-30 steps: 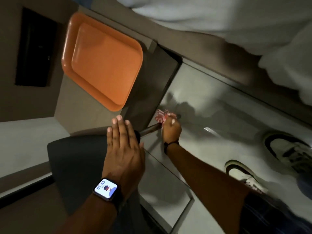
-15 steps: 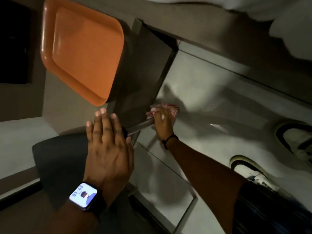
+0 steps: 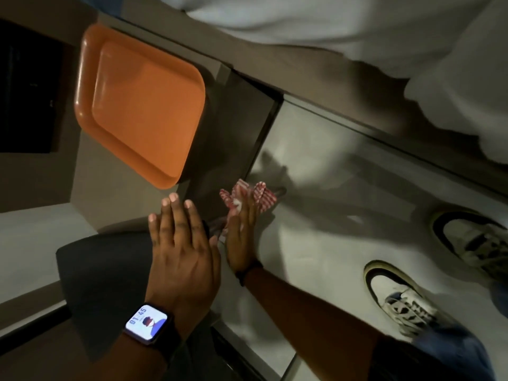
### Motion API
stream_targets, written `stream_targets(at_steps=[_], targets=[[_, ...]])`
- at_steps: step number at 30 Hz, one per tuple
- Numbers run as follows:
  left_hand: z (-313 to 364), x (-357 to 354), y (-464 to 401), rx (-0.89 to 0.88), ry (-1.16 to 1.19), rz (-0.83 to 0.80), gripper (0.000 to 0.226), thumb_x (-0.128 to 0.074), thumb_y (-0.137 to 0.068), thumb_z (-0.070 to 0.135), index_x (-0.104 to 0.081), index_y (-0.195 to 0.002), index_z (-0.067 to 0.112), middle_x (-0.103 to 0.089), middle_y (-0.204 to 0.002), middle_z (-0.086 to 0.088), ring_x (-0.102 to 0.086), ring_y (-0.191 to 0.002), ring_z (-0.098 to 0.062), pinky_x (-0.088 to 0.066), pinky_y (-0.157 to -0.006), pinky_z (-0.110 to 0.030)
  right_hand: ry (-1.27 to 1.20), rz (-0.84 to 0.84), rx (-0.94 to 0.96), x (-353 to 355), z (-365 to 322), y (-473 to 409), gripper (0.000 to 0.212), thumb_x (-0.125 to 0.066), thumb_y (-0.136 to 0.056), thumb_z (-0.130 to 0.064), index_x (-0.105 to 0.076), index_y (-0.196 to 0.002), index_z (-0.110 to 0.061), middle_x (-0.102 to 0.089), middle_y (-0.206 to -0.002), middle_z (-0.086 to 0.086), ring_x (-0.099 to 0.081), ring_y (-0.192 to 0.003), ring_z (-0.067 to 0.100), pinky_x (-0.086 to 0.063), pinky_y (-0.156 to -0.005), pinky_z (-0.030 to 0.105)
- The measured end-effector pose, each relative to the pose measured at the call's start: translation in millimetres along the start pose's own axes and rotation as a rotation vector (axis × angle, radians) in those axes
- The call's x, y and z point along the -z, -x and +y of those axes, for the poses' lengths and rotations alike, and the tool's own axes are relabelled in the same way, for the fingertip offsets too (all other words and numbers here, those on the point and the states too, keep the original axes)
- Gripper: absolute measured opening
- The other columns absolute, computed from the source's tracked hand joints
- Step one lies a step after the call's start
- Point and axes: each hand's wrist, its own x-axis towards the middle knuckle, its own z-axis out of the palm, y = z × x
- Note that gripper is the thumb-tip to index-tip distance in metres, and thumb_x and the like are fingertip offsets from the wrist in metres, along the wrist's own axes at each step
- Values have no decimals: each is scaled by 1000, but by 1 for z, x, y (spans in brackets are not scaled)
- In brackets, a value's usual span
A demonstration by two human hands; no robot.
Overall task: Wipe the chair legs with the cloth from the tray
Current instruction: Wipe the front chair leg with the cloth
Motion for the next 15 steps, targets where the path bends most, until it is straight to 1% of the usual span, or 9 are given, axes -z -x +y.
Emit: stream_targets(at_steps=[2,3,4,5,6,7,10,13,15], targets=[[-3,-5,-1,-6,-7,50,69,-27,-104,35,-19,-155,-11,-12,-164,-39,-7,-155,-51,1,-128,-60,-81,30,-189,15,26,-33,52,-34,-118,-6,-26,-169,-13,-15,-183,12,-28,-165,1,-34,-133,23],[-2,-7,0,-43,-2,47,69,-26,-104,35,-19,-156,-10,-12,-164,-39,-6,-156,-50,2,-128,-60,-122,45,-310,23,40,-48,51,-36,-118,-12,-31,-169,-15,-26,-180,13,-42,-160,17,-47,-126,31],[-1,-8,0,-36,-7,57,68,-25,-105,35,-19,-155,-11,-12,-164,-40,-5,-156,-51,3,-128,-60,-130,68,-422,32,47,-64,47,-38,-118,-19,-42,-164,-20,-46,-170,17,-63,-138,22,-60,-105,28],[-3,-10,0,-50,16,60,67,-25,-106,34,-19,-155,-11,-12,-163,-40,-5,-156,-51,3,-127,-60,-85,86,-523,40,55,-77,39,-41,-117,-26,-59,-151,-21,-65,-146,25,-75,-104,21,-62,-79,24],[-5,-12,2,-53,7,72,67,-25,-106,34,-19,-155,-12,-13,-163,-41,-5,-156,-51,3,-127,-61,1,92,-567,46,60,-84,37,-43,-115,-30,-71,-135,-16,-73,-123,30,-74,-79,14,-59,-67,21],[-6,-11,3,-44,3,73,67,-26,-106,34,-20,-155,-12,-13,-163,-41,-5,-156,-51,3,-127,-61,38,91,-577,50,62,-92,39,-44,-114,-30,-75,-126,-8,-76,-111,30,-74,-75,12,-61,-68,23],[1,-12,0,-22,2,62,67,-26,-106,34,-20,-155,-12,-14,-163,-40,-8,-155,-51,4,-128,-60,159,14,-454,57,55,-93,43,-45,-111,-26,-74,-126,2,-78,-126,25,-75,-118,33,-60,-110,45],[4,1,-3,22,23,-1,68,-27,-105,36,-22,-155,-11,-18,-164,-37,-12,-155,-50,0,-128,-60,384,-173,-115,42,33,-44,47,-42,-111,-34,-76,-132,-9,-70,-145,19,-61,-144,34,-40,-131,46],[5,5,-2,17,35,-43,68,-30,-105,35,-25,-154,-12,-22,-163,-37,-17,-154,-50,-6,-127,-63,489,-221,137,31,27,-18,36,-52,-114,-15,-69,-145,-19,-59,-161,7,-47,-158,25,-24,-139,43]])
